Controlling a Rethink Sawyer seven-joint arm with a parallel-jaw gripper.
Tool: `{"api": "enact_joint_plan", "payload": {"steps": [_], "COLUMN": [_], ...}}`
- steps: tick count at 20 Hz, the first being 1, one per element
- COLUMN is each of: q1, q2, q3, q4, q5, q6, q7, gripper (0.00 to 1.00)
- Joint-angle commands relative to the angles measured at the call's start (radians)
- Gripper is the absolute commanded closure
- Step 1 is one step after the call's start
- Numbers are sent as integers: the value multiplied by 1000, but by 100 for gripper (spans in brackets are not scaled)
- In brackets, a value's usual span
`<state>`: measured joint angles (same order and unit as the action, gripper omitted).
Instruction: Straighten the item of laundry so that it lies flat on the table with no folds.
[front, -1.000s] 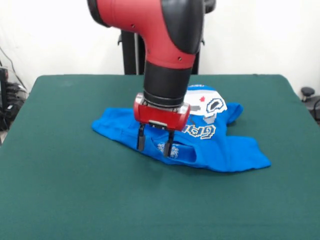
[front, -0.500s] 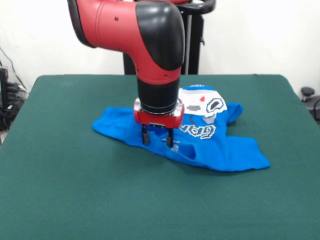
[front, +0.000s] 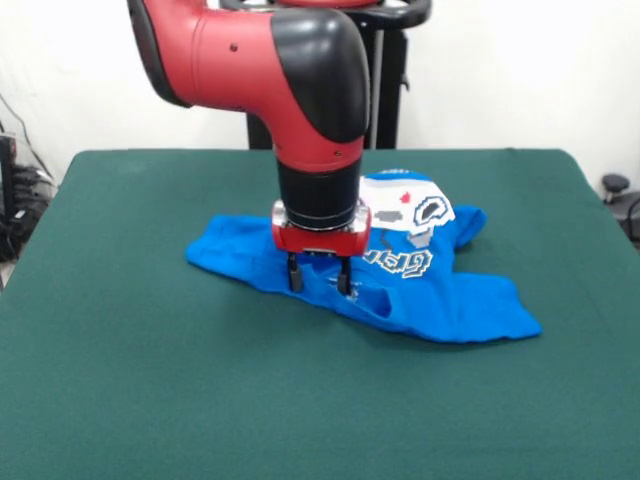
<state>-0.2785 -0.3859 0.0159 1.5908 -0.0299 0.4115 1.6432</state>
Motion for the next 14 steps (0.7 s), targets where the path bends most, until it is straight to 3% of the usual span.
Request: {"api": "enact_joint_plan", "payload": {"steps": [1,5,11,12,14], "q1": [144,240,250,250,249], "q2": [70,63,65,64,62], "q3": [22,-106,-115,-116,-116], "q4": [-10,-20,-2,7,19], "q5": [-73,-45,16,28,38], "q6": [-235,-354,-355,-364,-381], "q7": [163,260,249,240,254], "gripper": [0,0,0,100,100]}}
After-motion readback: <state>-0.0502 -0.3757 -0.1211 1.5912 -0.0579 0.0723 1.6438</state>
